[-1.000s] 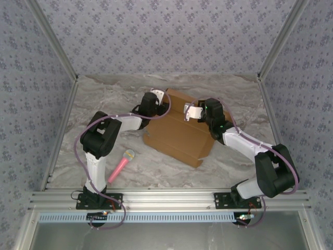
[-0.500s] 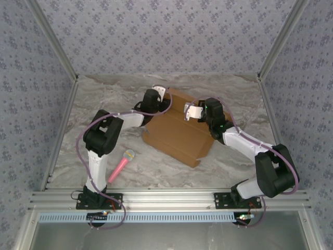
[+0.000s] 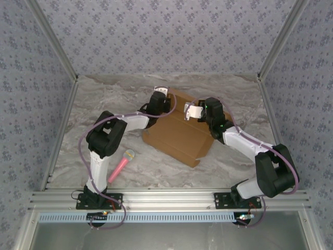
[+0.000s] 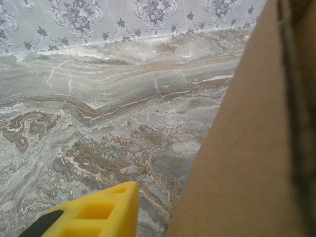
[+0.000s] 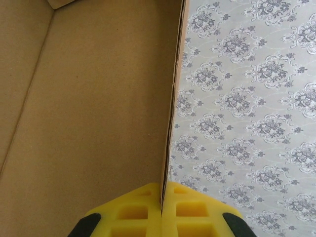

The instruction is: Fold the paper box

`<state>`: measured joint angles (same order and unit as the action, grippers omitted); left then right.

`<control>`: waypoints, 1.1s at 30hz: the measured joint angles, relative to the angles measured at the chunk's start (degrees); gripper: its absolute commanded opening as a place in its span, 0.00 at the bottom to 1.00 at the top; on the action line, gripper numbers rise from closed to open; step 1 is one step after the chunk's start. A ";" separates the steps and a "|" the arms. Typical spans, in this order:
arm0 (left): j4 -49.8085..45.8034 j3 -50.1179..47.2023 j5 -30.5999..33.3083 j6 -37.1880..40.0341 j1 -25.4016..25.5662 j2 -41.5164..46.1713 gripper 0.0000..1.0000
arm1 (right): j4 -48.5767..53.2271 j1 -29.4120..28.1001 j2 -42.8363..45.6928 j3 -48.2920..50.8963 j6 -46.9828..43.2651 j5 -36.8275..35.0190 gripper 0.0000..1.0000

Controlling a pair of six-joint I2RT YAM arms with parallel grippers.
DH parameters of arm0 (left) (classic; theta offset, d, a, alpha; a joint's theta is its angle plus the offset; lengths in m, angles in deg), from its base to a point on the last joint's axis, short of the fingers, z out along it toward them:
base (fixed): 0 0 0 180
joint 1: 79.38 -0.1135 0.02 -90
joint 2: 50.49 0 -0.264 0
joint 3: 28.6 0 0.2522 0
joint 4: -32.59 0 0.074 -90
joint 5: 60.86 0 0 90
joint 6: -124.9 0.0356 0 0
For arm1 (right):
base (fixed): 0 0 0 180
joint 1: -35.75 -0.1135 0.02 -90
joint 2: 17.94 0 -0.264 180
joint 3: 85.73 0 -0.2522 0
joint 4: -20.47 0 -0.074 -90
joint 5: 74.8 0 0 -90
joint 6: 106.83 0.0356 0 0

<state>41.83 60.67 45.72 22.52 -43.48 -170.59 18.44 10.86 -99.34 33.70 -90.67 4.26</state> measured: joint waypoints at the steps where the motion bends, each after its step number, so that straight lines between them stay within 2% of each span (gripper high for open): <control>1: -0.13 0.66 0.79 -0.20 0.26 -0.37 0.30 | 0.02 0.02 0.00 0.00 0.09 -0.09 0.00; 4: -0.24 1.55 2.03 -0.22 0.70 -0.85 0.31 | 0.24 0.26 0.00 -0.20 0.28 -0.22 0.00; 9: 1.49 0.24 0.37 0.07 0.39 -0.85 0.45 | 0.63 0.28 -0.02 -0.28 0.59 -0.22 0.00; 12: 4.37 -2.25 -3.21 0.37 -0.59 -0.39 0.52 | 0.66 0.39 -0.02 -0.33 0.59 -0.22 0.00; 18: 6.10 -8.04 -12.81 1.42 -3.56 3.56 0.60 | 0.83 0.55 -0.02 -0.39 0.59 -0.17 0.00; 25: 7.06 -10.21 -21.53 3.82 -6.62 7.28 0.62 | 1.70 0.55 -0.02 -1.07 0.61 0.28 0.00; 33: 5.16 -5.33 -26.01 6.29 -7.28 6.51 0.57 | 2.47 0.55 -0.04 -1.36 1.01 0.46 0.00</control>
<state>46.99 55.34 19.71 28.81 -50.76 -164.07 20.91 11.41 -99.39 32.35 -89.67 4.72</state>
